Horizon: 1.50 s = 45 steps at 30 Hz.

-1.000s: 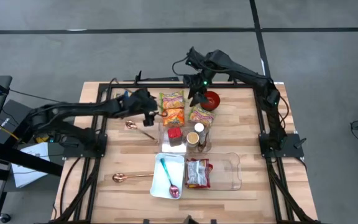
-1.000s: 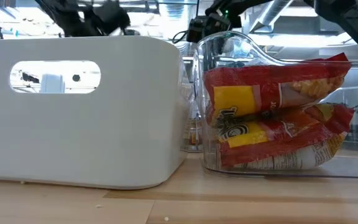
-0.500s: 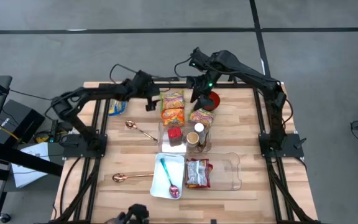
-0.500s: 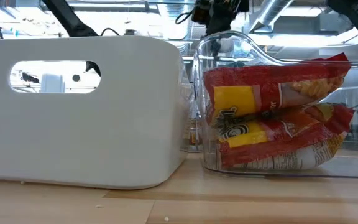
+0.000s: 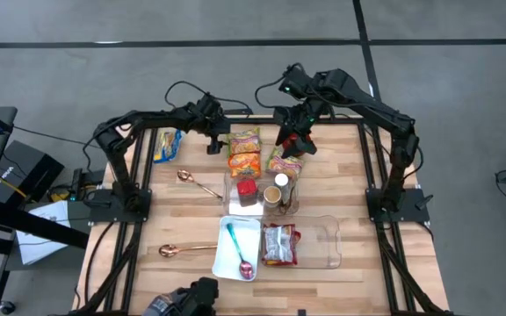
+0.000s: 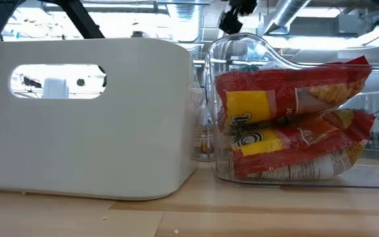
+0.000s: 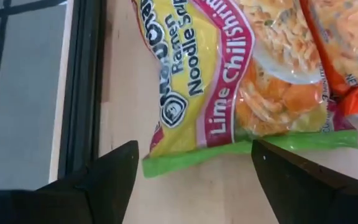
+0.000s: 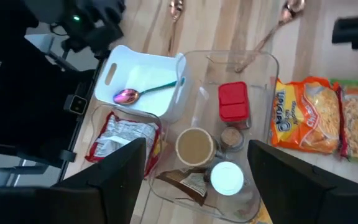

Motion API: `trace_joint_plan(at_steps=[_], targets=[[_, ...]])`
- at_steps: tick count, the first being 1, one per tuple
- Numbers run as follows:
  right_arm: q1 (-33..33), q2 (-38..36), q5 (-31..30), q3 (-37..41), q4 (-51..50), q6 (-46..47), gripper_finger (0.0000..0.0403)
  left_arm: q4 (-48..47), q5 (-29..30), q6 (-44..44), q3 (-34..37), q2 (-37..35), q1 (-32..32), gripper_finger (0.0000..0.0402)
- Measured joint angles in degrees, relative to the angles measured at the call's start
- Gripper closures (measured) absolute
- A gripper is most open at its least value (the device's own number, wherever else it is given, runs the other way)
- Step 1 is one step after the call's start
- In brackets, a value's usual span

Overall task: Pick & Place Food Item
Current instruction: Put the top green noodle pack into the bottom transparent bin

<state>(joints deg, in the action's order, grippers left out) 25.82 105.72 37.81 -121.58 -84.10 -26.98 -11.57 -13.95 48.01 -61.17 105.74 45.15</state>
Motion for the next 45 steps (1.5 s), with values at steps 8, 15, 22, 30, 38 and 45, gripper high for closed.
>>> trace_joint_plan(at_steps=[8,15,22,30,38,45], targets=[[-1.5,-1.56,-0.07,0.0,0.09,-0.44,0.0128,0.7,-2.06,1.29,0.02,3.04,-0.3,0.01],[-1.81,-1.56,-0.07,0.0,0.11,-0.42,0.0128,0.76,-2.96,1.13,0.02,3.84,-0.5,0.0108],[-1.81,-1.56,-0.07,0.0,0.09,-0.42,0.0128,-0.04,-2.15,-0.12,0.02,3.58,-0.16,0.0212],[-1.81,-1.54,-0.07,0.0,0.12,-0.42,0.0128,-0.79,2.67,-0.63,0.02,3.53,0.1,0.0377],[-1.81,-1.54,-0.07,0.0,0.68,-0.42,0.0128,-2.13,3.22,-3.59,0.02,3.48,1.74,0.04],[-1.81,-1.54,-0.07,0.0,0.64,-0.41,0.0128,-3.28,3.57,-5.19,0.13,-1.55,2.14,0.0401]])
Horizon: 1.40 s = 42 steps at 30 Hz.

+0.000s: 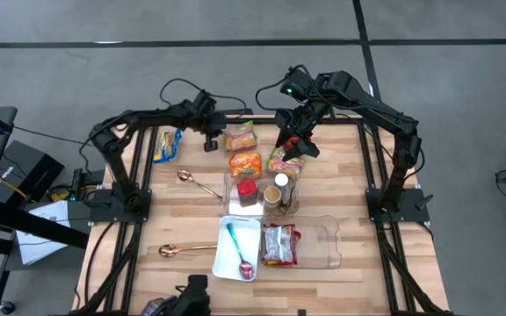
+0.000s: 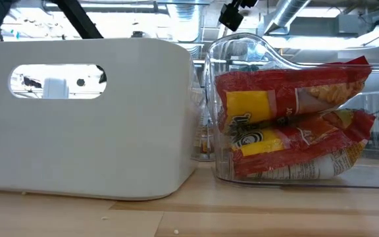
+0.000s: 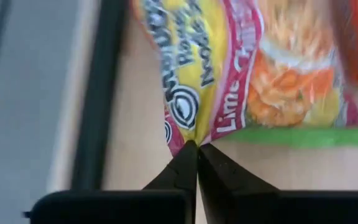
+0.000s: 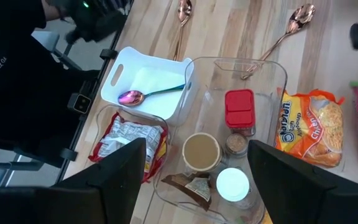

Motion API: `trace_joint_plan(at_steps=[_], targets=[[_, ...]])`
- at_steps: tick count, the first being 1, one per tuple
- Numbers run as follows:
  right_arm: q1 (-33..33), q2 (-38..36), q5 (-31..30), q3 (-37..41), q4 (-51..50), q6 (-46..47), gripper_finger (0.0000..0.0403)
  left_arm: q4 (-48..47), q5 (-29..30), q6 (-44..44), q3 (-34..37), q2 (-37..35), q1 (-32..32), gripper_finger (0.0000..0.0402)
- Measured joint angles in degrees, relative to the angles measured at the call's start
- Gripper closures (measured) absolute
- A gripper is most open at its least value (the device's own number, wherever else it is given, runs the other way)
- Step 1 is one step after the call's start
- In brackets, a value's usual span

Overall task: Pick & Place Food Item
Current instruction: Put the top green noodle pack into the bottom transparent bin

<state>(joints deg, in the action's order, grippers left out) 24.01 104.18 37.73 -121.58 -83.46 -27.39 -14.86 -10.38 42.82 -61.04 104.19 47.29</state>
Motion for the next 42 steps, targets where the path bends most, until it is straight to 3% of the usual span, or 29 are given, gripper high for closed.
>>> trace_joint_plan(at_steps=[5,15,18,22,27,29,32,37,42], targets=[[0.0,0.0,-0.02,0.0,-0.15,0.02,0.0128,0.13,-6.0,-3.2,0.0,-9.34,-0.02,0.0401],[-0.19,0.0,-0.26,0.0,0.36,0.05,0.0128,-0.24,-10.62,-10.27,-0.02,-25.54,-3.24,0.0401],[-1.01,-0.03,-1.99,0.0,2.4,0.78,0.0128,-1.24,-11.05,-11.86,-0.02,-28.81,-5.77,0.0401],[-2.4,-1.19,-8.75,0.0,4.39,1.57,0.0128,-3.29,-11.03,-13.21,-0.04,-32.26,-10.09,0.0401],[-1.46,-4.44,-9.29,1.32,8.12,3.31,0.0128,1.46,-11.14,-15.99,3.32,-36.06,-16.47,0.0401],[-0.87,-7.55,-10.1,5.19,13.02,4.37,0.0128,5.54,-11.49,-17.83,6.18,-37.45,-19.13,0.0401],[-1.36,-13.68,-17.22,15.11,22.12,4.92,0.0128,16.42,-11.55,-22.6,11.48,-39.35,-22.49,0.0401],[-5.08,-27.98,-29.65,37.92,44.84,3.34,0.0128,40.16,-10.51,-35.43,19.48,-40.95,-25.15,0.0401],[-9.42,-42.18,-37.32,60.45,71.49,-0.6,0.0128,52.3,-7.91,-47.32,22.48,-40.1,-25.31,0.0401]])
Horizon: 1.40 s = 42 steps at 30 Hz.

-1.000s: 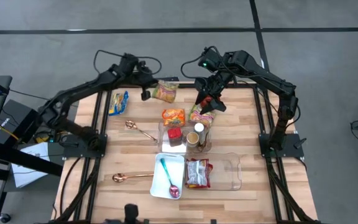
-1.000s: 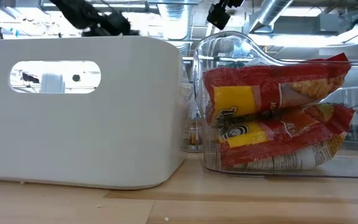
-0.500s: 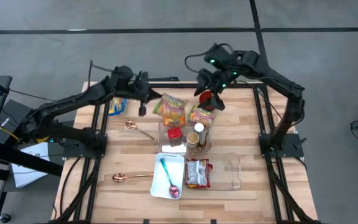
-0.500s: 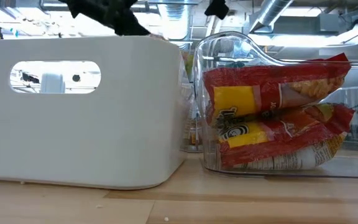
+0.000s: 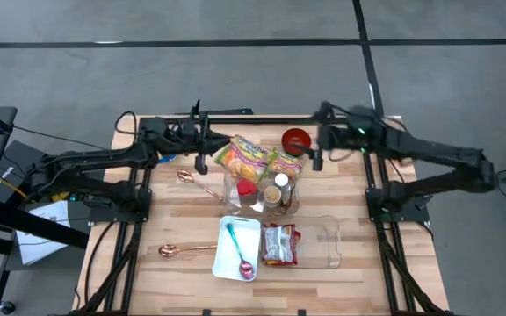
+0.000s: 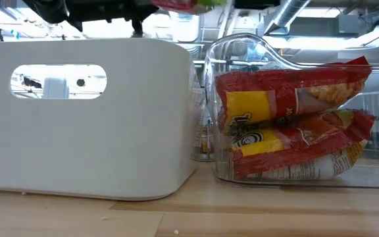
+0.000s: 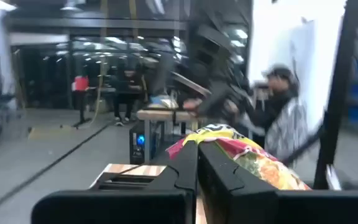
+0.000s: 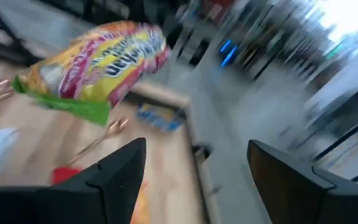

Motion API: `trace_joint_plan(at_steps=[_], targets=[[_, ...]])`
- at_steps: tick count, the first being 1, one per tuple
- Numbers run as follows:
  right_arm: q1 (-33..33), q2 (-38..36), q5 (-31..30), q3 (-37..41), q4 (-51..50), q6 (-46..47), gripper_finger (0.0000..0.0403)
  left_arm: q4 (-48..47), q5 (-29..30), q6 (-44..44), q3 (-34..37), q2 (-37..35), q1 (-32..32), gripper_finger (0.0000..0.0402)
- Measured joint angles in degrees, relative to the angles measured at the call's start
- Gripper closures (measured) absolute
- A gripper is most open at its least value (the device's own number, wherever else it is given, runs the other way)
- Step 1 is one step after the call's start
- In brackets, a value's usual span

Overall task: Pick & Place Food Item
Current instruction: Put the top green noodle pack into the bottom transparent bin

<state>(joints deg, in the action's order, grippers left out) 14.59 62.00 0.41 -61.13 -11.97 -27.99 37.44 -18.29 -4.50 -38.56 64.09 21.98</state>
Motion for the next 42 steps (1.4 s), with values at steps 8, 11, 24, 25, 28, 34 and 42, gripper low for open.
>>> trace_joint_plan(at_steps=[8,11,24,25,28,34,42], targets=[[-5.74,-9.83,-9.76,21.71,24.64,-11.56,0.0128,9.36,4.81,-13.29,0.14,5.15,-0.81,0.0401],[-7.79,-9.58,-13.05,23.71,24.55,-13.36,0.0128,12.92,6.15,-16.04,0.13,8.34,-1.03,0.0401],[-21.08,-7.79,-27.99,23.89,25.13,-15.56,0.0127,24.43,6.9,-24.69,0.1,18.15,-1.15,0.0401],[-21.62,-7.2,-28.66,23.89,25.1,-15.56,0.0127,25.11,7.41,-25.28,0.1,18.34,-1.35,0.0401],[-23.16,-5.28,-31.11,23.91,25.32,-15.84,0.0127,26.86,10.2,-27.22,0.1,18.54,-2.29,0.0401],[-25.74,-0.77,-35.16,23.89,34.13,-21.09,0.0127,28.61,14.95,-27.92,0.1,18.54,-4.89,0.0401],[-28.91,3.65,-38.43,23.89,45.69,-27.68,0.0127,30.9,28.26,-23.97,0.1,18.54,-8.63,0.0401]])
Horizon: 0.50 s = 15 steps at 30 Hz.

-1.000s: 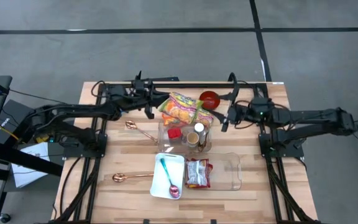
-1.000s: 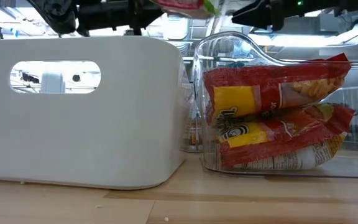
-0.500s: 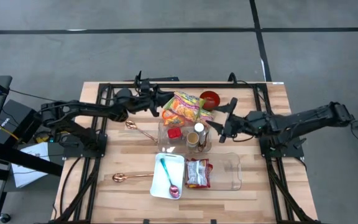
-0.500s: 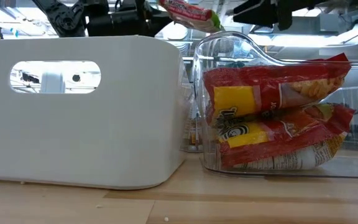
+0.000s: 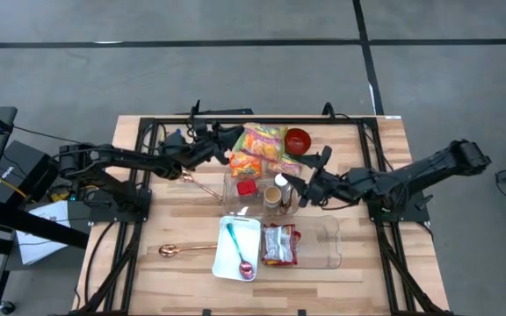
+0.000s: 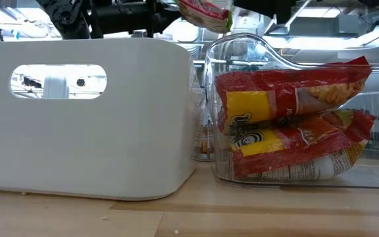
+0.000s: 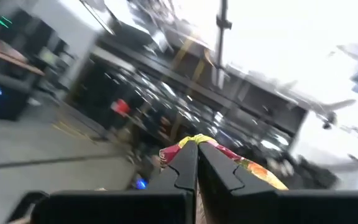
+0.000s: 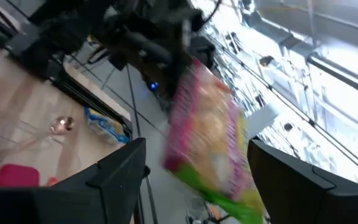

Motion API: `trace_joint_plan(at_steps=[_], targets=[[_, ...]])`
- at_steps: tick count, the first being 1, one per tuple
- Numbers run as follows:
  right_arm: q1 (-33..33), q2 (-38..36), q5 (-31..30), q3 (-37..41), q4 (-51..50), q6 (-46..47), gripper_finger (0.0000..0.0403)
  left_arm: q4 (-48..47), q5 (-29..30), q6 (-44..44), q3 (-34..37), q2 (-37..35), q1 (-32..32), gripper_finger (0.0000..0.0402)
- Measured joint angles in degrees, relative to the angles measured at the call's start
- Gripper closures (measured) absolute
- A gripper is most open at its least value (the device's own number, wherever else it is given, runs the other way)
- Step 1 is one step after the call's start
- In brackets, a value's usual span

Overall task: Pick & Place Food Item
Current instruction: Put the top green noodle pack into the bottom transparent bin

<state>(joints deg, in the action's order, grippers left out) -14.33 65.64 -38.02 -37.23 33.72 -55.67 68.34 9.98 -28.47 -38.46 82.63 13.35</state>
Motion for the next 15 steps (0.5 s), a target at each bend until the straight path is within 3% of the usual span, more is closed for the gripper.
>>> trace_joint_plan(at_steps=[7,15], targets=[[-0.95,2.19,0.37,0.0,8.58,-1.78,0.0127,6.64,7.33,4.02,-0.07,1.57,-2.49,0.0401],[1.3,8.15,1.33,-1.29,18.58,-8.47,0.0127,11.93,11.02,3.72,-4.72,10.38,-3.39,0.0401]])
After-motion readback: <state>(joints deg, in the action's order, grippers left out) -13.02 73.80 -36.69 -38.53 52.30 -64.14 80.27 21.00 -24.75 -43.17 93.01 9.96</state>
